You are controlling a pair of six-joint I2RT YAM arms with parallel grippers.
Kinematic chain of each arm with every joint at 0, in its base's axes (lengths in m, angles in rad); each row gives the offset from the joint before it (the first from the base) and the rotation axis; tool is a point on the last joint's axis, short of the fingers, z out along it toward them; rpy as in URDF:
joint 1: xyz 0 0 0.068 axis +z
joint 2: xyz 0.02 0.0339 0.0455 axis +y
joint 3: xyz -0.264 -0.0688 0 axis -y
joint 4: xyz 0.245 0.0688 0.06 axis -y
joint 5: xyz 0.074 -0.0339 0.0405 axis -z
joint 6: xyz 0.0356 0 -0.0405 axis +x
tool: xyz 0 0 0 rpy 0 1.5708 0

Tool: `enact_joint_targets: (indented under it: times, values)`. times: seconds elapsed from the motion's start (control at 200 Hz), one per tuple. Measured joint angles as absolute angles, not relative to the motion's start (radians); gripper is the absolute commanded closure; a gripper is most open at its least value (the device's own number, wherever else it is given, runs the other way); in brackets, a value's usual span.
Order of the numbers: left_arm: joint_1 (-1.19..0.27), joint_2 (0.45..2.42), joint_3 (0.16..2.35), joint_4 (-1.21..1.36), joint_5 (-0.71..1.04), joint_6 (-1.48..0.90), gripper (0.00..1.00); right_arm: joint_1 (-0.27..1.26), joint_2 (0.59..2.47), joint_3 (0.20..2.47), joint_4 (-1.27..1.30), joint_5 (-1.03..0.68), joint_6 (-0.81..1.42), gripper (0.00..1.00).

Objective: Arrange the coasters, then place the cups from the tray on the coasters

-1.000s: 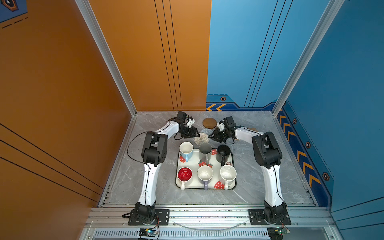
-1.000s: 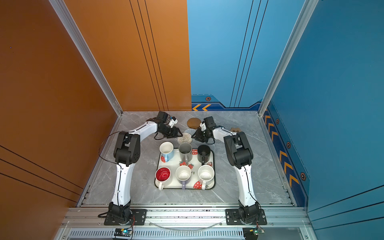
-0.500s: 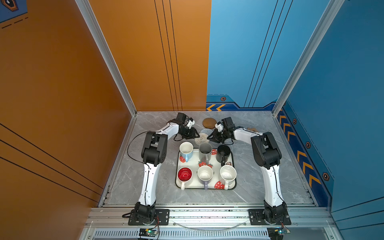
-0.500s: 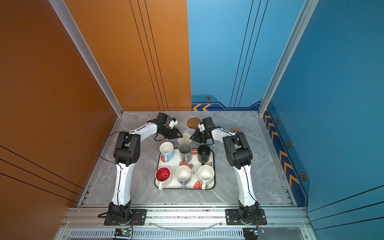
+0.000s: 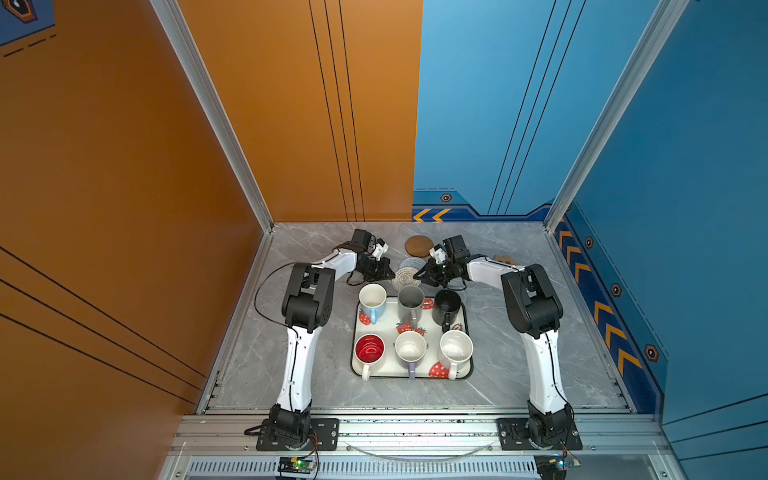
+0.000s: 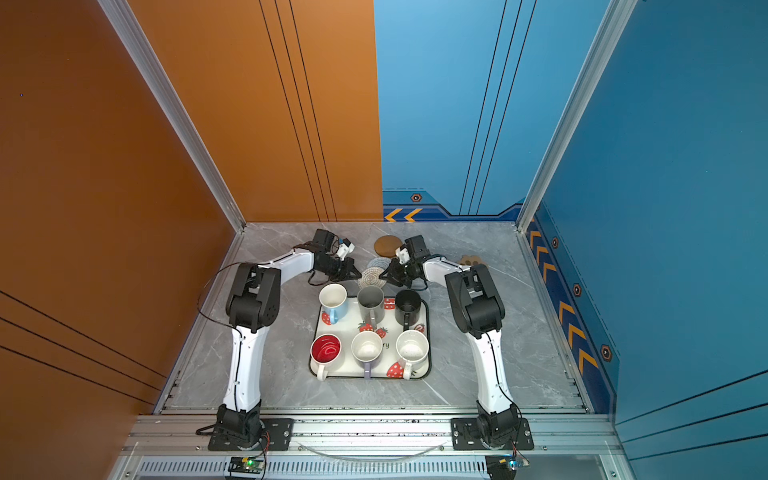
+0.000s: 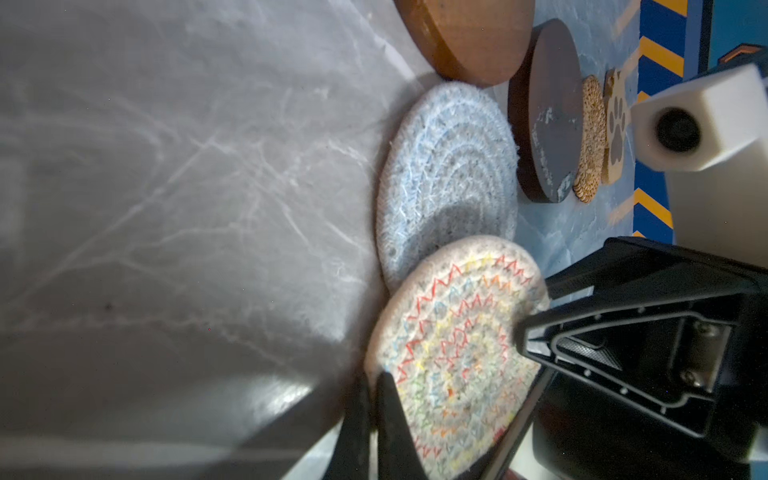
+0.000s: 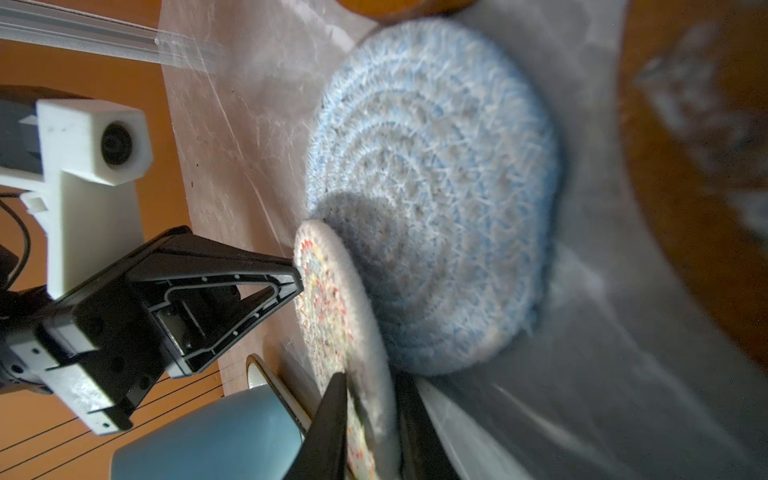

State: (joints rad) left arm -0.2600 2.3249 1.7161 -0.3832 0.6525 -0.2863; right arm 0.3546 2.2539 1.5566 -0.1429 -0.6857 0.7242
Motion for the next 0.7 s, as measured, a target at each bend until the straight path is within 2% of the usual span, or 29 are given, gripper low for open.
enact_joint_targets:
  times: [0.606,0.701]
  values:
    - [-0.232,2.223,1.604,-0.276,0.644,-0.342,1.00,0.355,2.254,1.556,-0.105,-0.705,0.734,0.81]
    - [-0.215,2.223,1.598,-0.266,0.636,-0.348,1.00,0.355,2.254,1.554,-0.103,-0.705,0.736,0.75]
